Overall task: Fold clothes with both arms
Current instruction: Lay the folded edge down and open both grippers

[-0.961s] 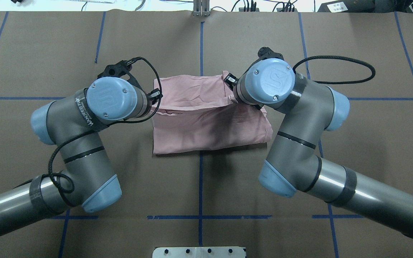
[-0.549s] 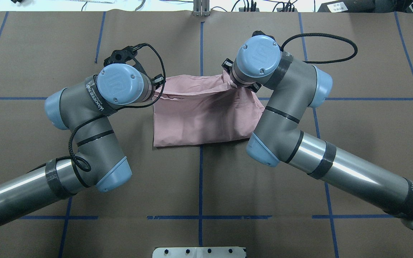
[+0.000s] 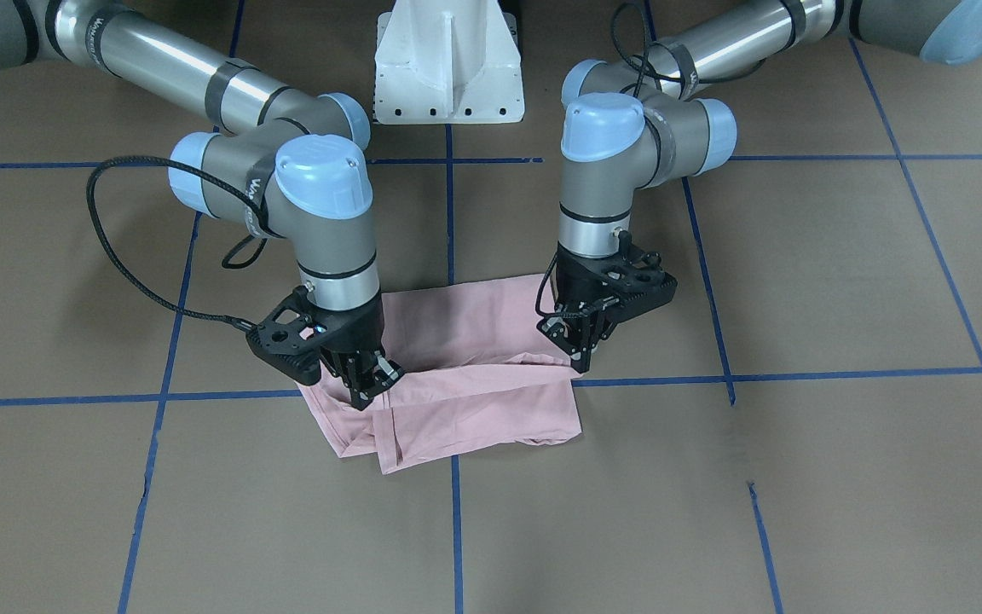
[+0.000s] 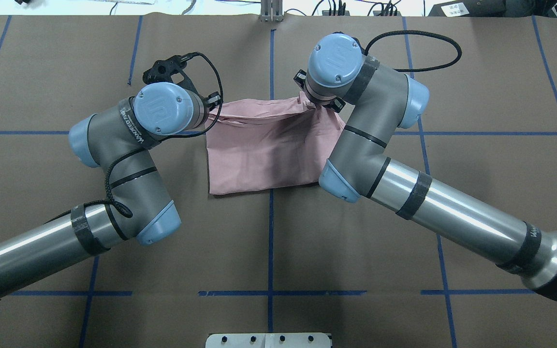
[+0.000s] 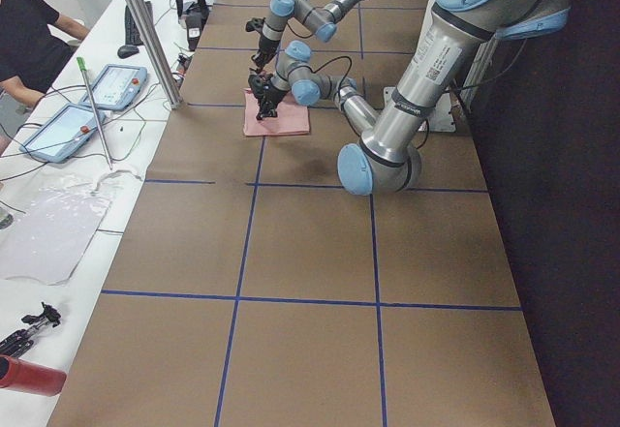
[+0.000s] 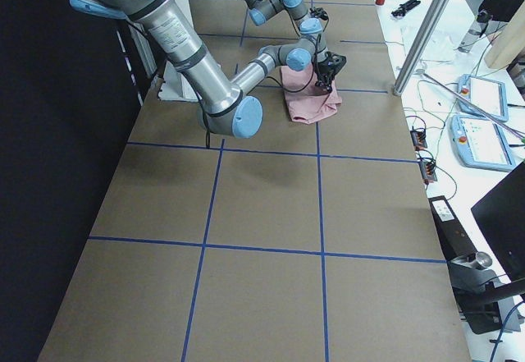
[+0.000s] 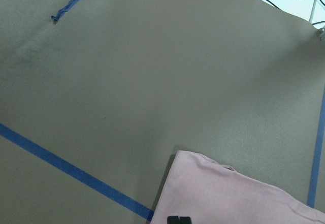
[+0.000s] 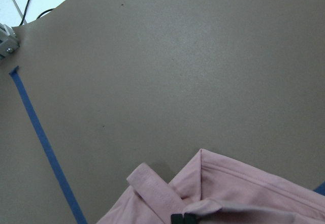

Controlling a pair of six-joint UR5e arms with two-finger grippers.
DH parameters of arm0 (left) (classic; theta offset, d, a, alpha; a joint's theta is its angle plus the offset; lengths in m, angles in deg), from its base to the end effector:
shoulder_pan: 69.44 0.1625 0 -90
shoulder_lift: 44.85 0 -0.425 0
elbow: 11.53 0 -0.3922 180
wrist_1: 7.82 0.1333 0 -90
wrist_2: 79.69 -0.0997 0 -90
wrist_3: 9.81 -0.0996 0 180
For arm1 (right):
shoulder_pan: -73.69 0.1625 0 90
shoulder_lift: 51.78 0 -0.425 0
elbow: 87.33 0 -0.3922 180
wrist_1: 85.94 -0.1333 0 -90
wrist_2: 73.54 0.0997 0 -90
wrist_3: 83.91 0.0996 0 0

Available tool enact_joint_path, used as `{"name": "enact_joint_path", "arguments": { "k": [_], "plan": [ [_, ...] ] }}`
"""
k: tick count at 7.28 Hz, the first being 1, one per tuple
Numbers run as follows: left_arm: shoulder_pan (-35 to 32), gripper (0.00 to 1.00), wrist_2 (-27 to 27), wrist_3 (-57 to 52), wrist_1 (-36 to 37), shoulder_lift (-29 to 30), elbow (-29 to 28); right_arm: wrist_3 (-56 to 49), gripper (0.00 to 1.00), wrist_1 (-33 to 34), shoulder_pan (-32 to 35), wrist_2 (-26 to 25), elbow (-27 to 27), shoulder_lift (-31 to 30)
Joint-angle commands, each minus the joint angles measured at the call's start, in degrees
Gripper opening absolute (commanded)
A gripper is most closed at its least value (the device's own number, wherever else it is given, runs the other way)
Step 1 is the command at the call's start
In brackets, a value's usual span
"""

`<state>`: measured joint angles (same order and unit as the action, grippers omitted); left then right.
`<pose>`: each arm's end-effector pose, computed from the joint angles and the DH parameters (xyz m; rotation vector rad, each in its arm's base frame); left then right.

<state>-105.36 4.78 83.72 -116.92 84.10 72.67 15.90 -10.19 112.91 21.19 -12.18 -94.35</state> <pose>0.5114 -0.5469 0.2604 0.3476 0.8683 -0.6829 -0.5284 -0.5927 0.2340 0.1356 -0.8319 0.7724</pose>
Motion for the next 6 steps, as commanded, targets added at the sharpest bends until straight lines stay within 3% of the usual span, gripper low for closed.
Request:
{"name": "enact_joint_path", "arguments": {
  "k": [1, 2, 3, 5, 6],
  "plan": [
    [-2.99, 0.17, -1.94, -4.81, -11.51, 5.66, -15.81, -6.86, 0.00, -9.33, 2.07, 0.28, -13.71, 4.48],
    [-5.27, 0.52, -1.86, -9.19, -18.02, 6.13, -20.09, -12.57, 0.99, -13.92, 5.22, 3.15, -21.55, 8.17],
    [-5.65, 0.56, -1.77, -10.02, -19.12, 5.18, -19.78, -19.76, 1.00, -13.96, 7.95, 6.14, -21.36, 8.38],
    [-5.82, 0.56, 0.32, -10.20, -19.14, 2.21, -13.49, -27.00, 1.00, -13.87, 15.33, 16.93, -20.93, 6.98],
    [-6.70, 0.55, 6.78, -11.42, -18.79, -1.38, -8.06, -29.74, 1.00, -13.79, 17.88, 19.77, -18.14, 3.67]
  ]
}}
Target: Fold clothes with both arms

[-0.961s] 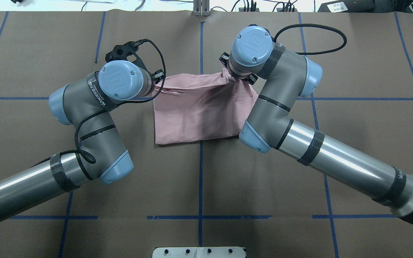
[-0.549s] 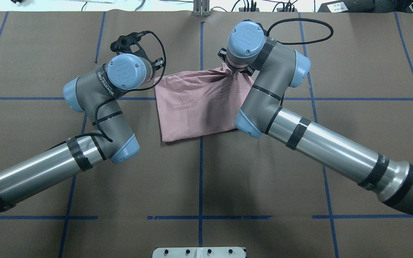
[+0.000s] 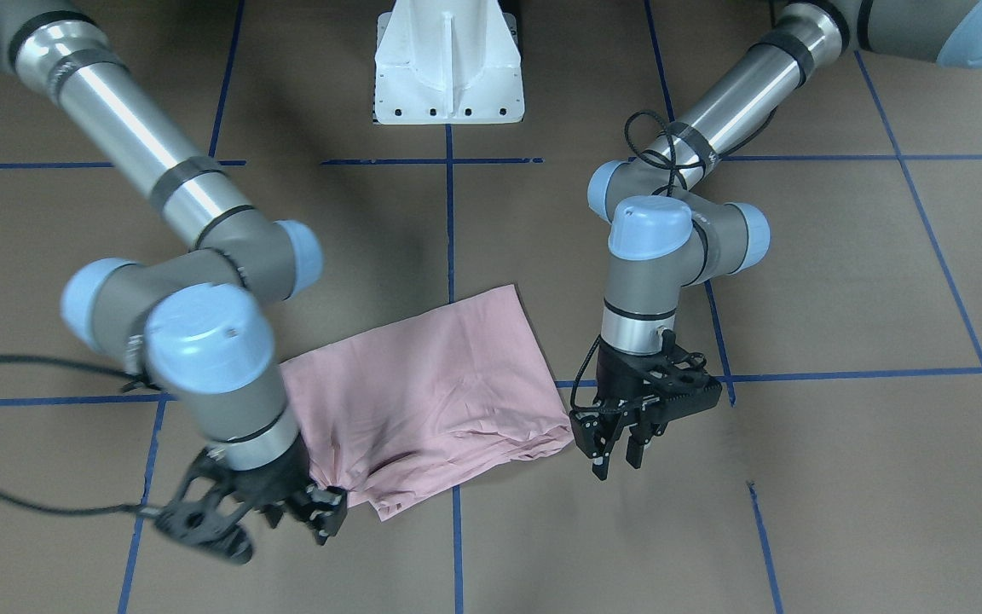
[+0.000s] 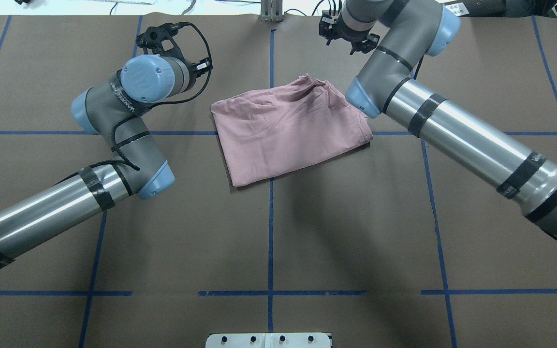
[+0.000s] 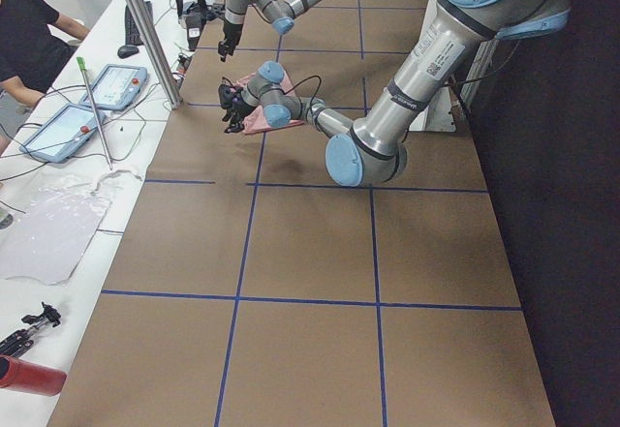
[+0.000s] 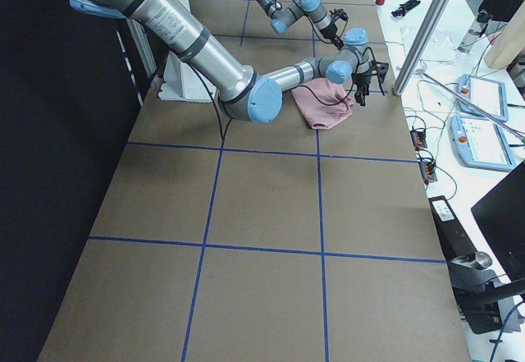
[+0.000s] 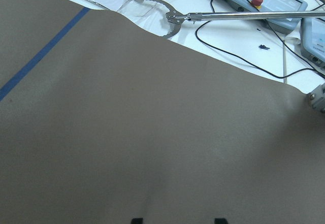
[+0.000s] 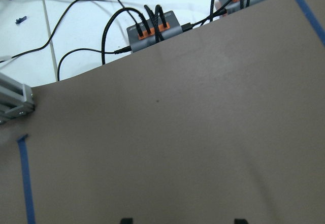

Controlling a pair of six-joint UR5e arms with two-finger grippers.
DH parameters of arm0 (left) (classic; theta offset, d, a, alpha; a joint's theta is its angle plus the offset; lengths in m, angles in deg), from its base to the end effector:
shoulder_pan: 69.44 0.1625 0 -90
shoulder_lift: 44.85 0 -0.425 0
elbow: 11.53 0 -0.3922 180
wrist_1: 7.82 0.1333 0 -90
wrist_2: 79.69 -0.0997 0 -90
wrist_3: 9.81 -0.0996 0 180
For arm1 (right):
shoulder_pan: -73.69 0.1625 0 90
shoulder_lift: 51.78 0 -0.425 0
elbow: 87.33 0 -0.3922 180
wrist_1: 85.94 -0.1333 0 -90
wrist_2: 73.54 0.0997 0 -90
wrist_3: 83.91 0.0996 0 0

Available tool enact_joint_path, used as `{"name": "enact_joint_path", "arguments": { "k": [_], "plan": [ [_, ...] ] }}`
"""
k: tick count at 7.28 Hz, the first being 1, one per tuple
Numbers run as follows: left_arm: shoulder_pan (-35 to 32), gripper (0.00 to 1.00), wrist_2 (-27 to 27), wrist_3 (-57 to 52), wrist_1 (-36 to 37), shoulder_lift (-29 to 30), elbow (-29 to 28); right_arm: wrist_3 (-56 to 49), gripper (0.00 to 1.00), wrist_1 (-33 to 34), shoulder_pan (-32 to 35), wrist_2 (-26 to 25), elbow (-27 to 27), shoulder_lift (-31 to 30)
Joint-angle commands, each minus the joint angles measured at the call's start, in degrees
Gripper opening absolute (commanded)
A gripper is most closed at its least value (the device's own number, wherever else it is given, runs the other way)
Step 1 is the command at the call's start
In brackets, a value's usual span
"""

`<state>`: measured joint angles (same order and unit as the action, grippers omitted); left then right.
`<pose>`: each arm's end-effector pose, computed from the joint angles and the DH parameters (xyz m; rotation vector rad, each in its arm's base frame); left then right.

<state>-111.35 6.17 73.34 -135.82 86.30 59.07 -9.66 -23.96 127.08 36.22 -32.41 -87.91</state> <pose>0.4866 -0.6256 0.3011 0.4981 0.9376 -0.5921 -0.4276 -0.7426 0.2782 0.1927 -0.8584 0.4738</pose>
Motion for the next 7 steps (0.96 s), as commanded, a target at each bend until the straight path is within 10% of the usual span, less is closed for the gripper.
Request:
{"name": "enact_joint_path", "arguments": {
  "k": [1, 4, 7],
  "plan": [
    [-3.24, 0.55, 10.51, -7.41, 0.56, -7.89, 13.00, -9.94, 1.00, 0.16, 6.44, 8.42, 5.17, -7.42],
    [-16.39, 0.57, 27.98, -34.08, 0.47, -25.63, 23.25, -41.80, 1.00, 6.80, 16.71, 13.99, 14.22, -22.72],
    [-40.26, 0.58, 43.21, -71.85, 5.17, -37.00, 23.63, -51.92, 1.00, 10.36, 26.12, 23.87, 26.70, -40.53]
  ]
}}
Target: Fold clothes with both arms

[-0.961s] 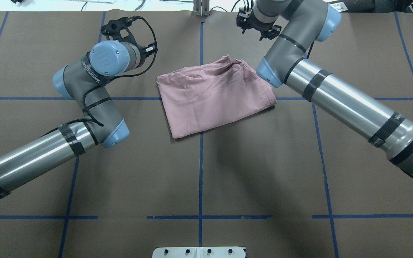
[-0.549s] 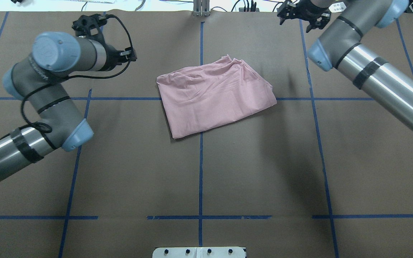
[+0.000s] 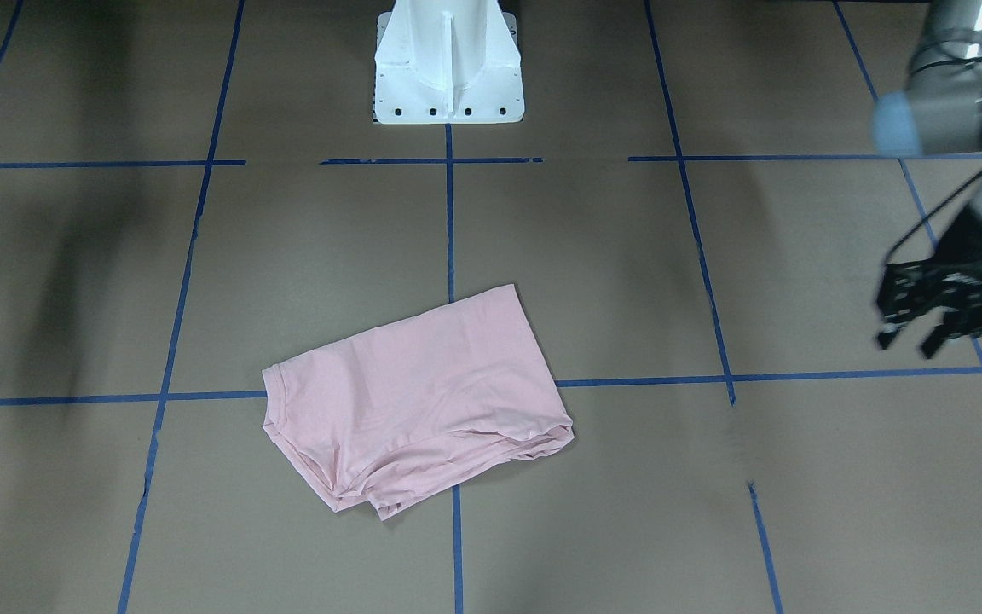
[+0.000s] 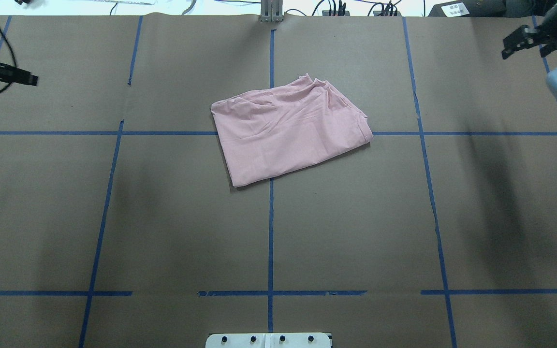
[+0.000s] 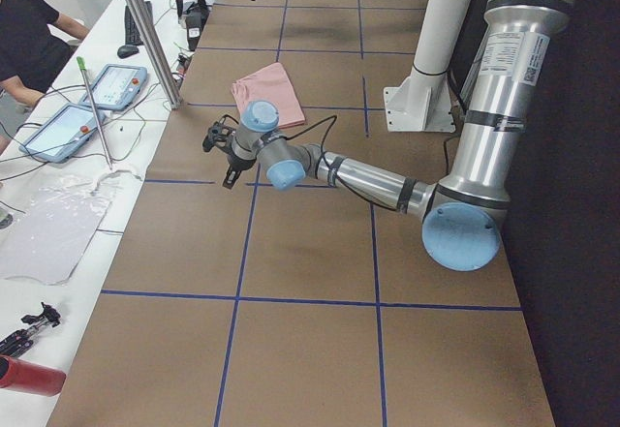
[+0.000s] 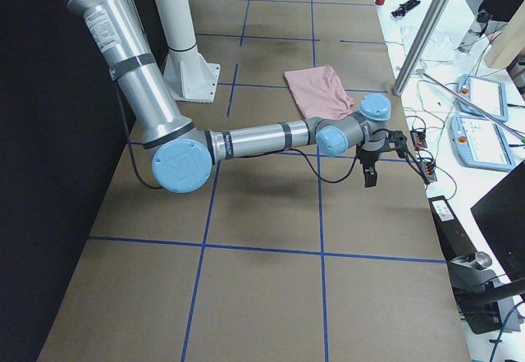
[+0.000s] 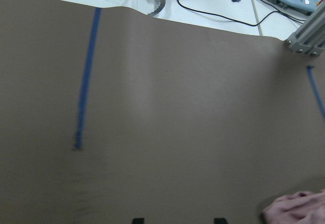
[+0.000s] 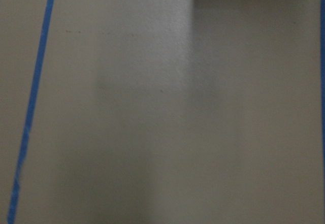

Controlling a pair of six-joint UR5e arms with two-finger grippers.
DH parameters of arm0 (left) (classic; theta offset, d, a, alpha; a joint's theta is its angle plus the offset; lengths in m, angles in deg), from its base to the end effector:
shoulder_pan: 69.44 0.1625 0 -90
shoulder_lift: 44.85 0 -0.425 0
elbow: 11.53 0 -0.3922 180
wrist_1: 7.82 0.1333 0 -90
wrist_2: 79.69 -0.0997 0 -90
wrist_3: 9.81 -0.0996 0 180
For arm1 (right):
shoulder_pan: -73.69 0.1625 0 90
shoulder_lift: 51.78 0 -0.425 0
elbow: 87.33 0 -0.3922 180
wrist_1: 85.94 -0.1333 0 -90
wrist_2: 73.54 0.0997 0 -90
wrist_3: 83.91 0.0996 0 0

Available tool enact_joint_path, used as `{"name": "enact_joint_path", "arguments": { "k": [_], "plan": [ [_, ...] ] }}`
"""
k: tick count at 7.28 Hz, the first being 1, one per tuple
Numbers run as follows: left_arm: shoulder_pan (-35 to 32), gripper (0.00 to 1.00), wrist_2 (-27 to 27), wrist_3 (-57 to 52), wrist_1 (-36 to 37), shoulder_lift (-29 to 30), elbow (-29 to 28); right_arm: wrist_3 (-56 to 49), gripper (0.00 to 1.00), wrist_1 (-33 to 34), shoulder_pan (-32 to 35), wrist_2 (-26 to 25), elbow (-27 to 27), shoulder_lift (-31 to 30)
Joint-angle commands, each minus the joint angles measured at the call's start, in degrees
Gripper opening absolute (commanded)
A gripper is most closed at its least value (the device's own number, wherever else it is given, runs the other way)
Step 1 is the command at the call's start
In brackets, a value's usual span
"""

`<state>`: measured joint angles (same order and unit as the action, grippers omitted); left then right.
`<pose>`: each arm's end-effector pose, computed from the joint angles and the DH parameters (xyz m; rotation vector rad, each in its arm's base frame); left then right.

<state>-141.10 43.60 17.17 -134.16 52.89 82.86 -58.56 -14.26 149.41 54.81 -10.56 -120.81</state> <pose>0.1044 -0.5649 0.4818 0.5466 0.8181 0.1072 -0.0946 -0.6617 0.5329 0.1886 -0.7662 0.0309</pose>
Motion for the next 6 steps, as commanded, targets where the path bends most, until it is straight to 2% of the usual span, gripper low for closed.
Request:
{"name": "enact_joint_path", "arguments": {
  "k": [1, 2, 3, 4, 5, 6],
  "plan": [
    [-15.74, 0.63, 5.91, -29.91, 15.04, -3.95, 0.09, -5.20, 1.00, 0.66, 4.86, 7.25, 9.66, -13.79],
    [-20.23, 0.78, 6.26, -39.37, 24.81, -4.22, 2.09, -8.09, 1.00, 0.66, 4.70, 6.40, 11.71, -17.68],
    [-23.24, 1.00, 6.35, -40.25, 35.00, -4.13, 2.89, -12.82, 1.00, 0.74, 5.65, 4.21, 11.64, -18.93],
    [-23.70, 1.00, 6.43, -40.34, 38.85, -4.57, 2.99, -13.74, 1.00, 0.74, 7.05, 4.02, 12.34, -19.90],
    [-24.49, 1.00, 7.39, -40.60, 39.06, -9.01, 3.95, -13.83, 1.00, 0.74, 7.50, 3.93, 13.30, -20.70],
    [-24.41, 1.00, 10.45, -40.08, 38.63, -10.45, 4.30, -14.01, 1.00, 0.74, 7.51, 4.10, 13.40, -20.53]
  ]
}}
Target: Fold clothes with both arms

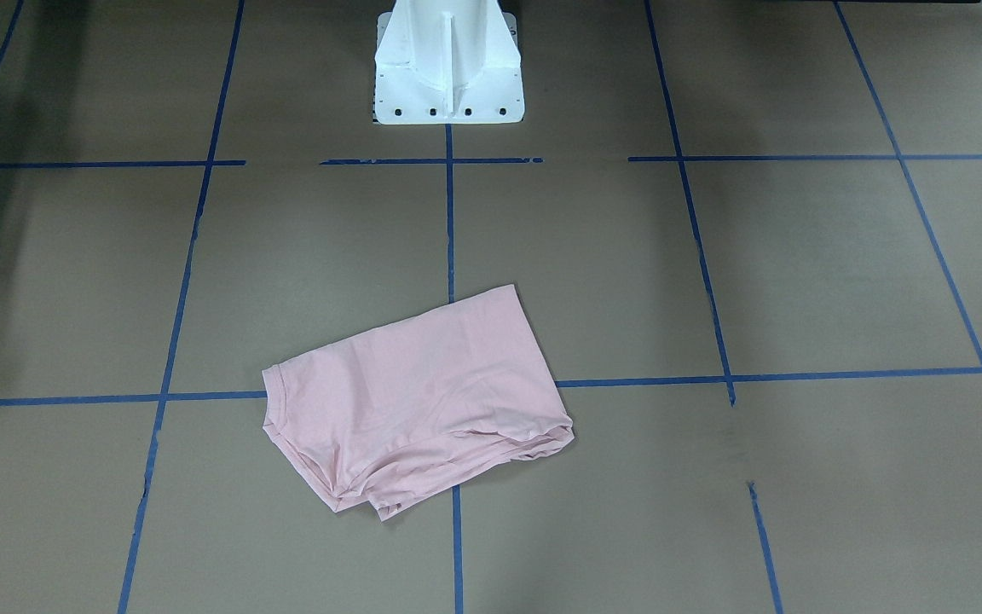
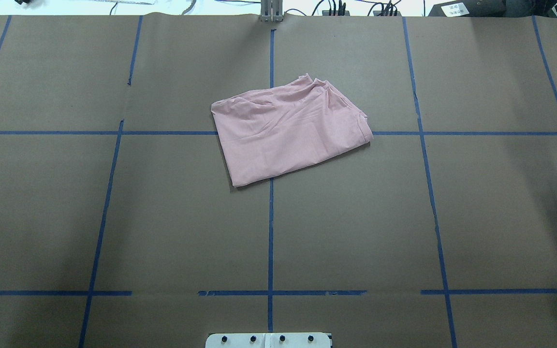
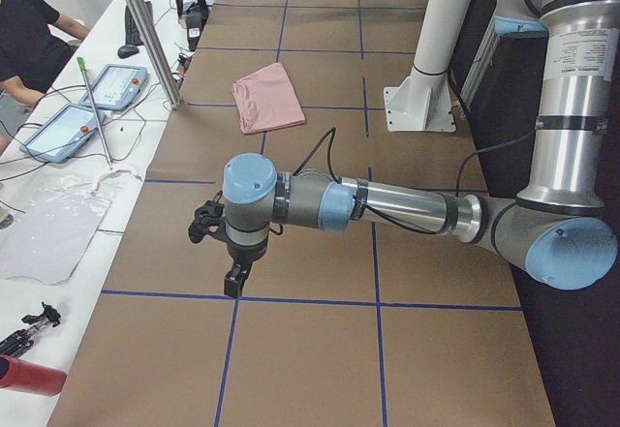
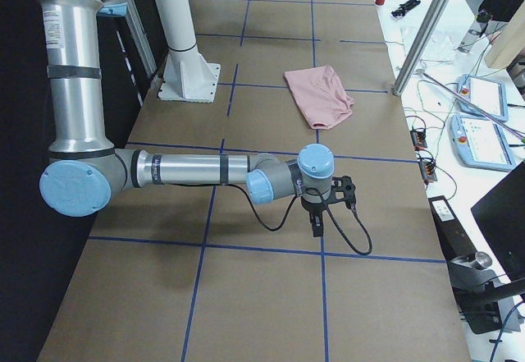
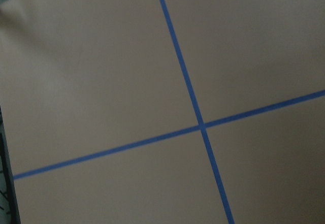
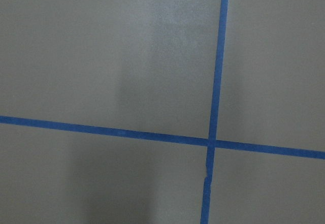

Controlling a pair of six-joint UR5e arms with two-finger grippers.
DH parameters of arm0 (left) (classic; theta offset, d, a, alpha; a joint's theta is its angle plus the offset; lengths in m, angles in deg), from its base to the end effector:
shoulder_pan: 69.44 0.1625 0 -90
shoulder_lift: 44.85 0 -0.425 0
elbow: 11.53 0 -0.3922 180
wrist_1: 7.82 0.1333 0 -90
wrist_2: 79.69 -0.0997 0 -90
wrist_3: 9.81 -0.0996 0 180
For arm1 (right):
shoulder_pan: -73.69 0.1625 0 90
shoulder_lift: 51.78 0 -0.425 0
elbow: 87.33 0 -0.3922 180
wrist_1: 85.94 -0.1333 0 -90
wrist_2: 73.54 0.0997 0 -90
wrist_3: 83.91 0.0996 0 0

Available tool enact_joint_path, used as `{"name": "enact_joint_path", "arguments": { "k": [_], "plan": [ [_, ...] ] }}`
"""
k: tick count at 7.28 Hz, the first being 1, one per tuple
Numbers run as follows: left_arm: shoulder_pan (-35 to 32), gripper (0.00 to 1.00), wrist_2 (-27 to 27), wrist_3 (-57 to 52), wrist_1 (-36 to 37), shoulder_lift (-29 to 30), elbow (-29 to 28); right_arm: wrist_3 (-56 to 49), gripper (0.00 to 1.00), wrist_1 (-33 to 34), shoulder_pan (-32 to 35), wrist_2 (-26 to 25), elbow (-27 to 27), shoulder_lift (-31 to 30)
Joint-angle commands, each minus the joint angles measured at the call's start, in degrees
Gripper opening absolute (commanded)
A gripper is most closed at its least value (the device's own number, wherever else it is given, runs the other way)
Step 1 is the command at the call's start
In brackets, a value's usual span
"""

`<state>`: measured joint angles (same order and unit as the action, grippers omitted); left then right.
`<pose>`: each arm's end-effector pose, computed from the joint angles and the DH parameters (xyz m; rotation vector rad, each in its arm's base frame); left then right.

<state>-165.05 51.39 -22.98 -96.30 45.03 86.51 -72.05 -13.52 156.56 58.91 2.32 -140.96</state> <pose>-0.1159 -0.4860 0.5970 0.2225 0.6900 0.1662 0.0015 -0.5200 0.6232 0.1750 -0.7737 -0.0385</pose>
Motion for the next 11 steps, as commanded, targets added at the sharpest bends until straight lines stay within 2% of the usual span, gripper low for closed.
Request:
{"name": "enact_joint_path", "arguments": {
  "k": [1, 2, 3, 4, 5, 6, 11],
  "plan": [
    [-0.20, 1.00, 3.13, 0.07, 0.76, -3.91, -0.13, -0.61, 1.00, 0.09, 0.45, 0.35, 0.87, -0.98],
    [-0.19, 1.00, 2.78, -0.01, -0.89, -4.45, -0.57, -1.91, 1.00, 0.44, 0.53, 0.44, 1.05, -1.16],
    [-0.19, 1.00, 3.13, -0.10, -2.47, -4.37, -0.31, -5.84, 1.00, 7.58, 1.67, 1.39, 2.44, -0.47],
    [0.33, 1.00, 3.13, -0.36, -3.36, -4.02, -0.14, -12.32, 1.00, 18.53, 3.77, 1.49, 6.20, 1.10],
    [0.42, 1.00, 3.22, -0.45, -3.37, -3.93, -0.31, -14.21, 1.00, 24.99, 4.66, 1.58, 9.37, 1.55],
    [0.51, 1.00, 3.22, -0.54, -3.19, -4.45, -0.66, -14.23, 1.00, 28.10, 4.67, 1.41, 10.70, 1.82],
    [5.96, 1.00, 3.31, 1.29, -2.05, -4.54, -0.31, -14.32, 1.00, 28.04, 4.58, 0.88, 10.63, 1.30]
  ]
}}
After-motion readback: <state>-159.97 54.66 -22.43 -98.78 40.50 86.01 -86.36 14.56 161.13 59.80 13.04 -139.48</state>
